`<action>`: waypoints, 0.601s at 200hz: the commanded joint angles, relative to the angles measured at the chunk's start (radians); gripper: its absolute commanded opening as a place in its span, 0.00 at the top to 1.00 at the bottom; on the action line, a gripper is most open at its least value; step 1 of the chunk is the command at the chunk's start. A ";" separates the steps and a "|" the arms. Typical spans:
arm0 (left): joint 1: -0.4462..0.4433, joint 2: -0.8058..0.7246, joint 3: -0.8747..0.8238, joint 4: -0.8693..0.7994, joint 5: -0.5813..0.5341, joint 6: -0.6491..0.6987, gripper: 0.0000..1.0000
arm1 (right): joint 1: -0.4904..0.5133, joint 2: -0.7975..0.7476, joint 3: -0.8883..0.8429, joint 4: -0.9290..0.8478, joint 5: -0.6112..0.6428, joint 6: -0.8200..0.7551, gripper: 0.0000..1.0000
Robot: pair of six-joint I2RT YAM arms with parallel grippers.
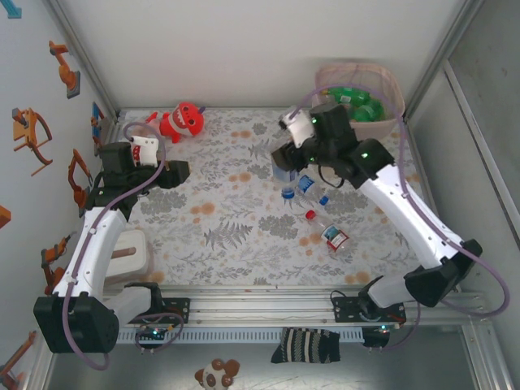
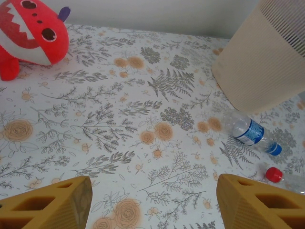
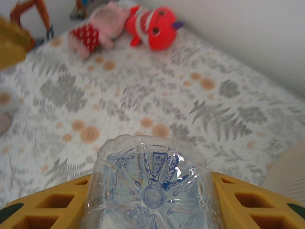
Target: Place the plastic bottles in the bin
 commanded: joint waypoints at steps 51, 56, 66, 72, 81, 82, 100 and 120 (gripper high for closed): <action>0.006 -0.009 -0.006 0.010 0.012 -0.005 0.31 | -0.254 0.009 0.226 0.177 -0.006 0.067 0.60; 0.007 -0.010 -0.006 0.009 0.012 -0.005 0.31 | -0.273 0.018 0.240 0.187 -0.004 0.068 0.60; 0.007 -0.008 -0.006 0.010 0.013 -0.004 0.31 | -0.315 0.040 0.268 0.208 -0.001 0.074 0.60; 0.005 -0.008 -0.006 0.010 0.013 -0.005 0.31 | -0.340 0.055 0.285 0.220 0.000 0.076 0.60; 0.006 -0.007 -0.006 0.010 0.013 -0.006 0.31 | -0.376 0.080 0.311 0.236 0.003 0.075 0.60; 0.006 -0.007 -0.006 0.009 0.013 -0.006 0.31 | -0.378 0.083 0.312 0.238 0.004 0.075 0.60; 0.007 -0.002 -0.005 0.009 0.013 -0.005 0.31 | -0.448 0.137 0.364 0.269 0.027 0.079 0.60; 0.006 0.002 -0.006 0.010 0.013 -0.003 0.31 | -0.513 0.191 0.389 0.324 0.069 0.068 0.61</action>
